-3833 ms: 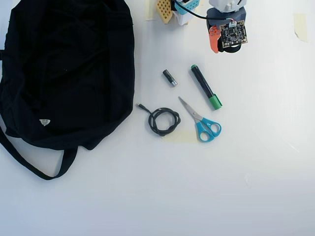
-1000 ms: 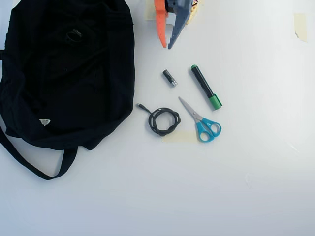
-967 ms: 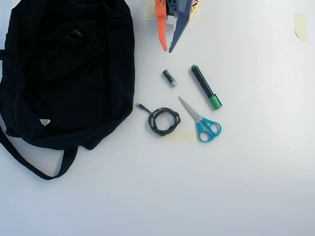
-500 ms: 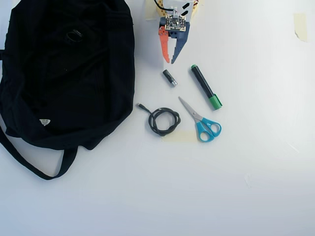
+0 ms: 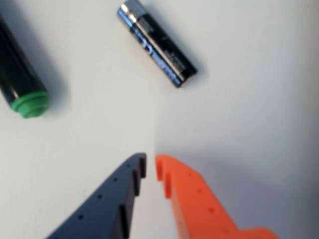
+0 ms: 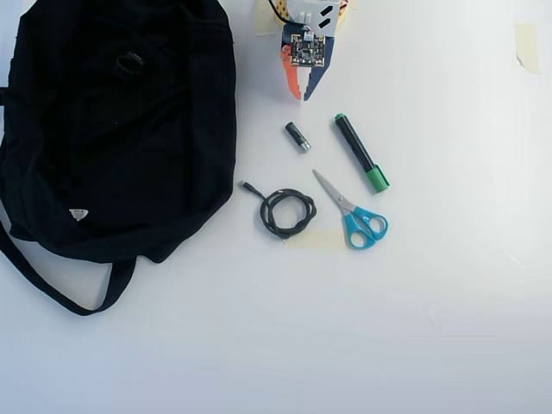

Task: Put the bike light into the black bag

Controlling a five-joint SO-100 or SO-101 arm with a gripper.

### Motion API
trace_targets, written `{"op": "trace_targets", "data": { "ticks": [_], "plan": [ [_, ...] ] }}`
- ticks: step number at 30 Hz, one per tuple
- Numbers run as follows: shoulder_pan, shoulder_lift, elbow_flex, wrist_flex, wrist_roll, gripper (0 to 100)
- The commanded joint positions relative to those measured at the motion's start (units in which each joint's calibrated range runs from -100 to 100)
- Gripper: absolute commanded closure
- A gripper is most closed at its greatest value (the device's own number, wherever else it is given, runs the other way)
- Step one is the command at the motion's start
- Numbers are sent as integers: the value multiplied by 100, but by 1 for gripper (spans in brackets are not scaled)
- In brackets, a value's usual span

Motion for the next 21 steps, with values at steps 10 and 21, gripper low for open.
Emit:
{"op": "trace_targets", "data": {
  "ticks": [10,21],
  "plan": [
    [-13,-91,142,284,32,98],
    [-13,-91,142,284,32,98]
  ]
}}
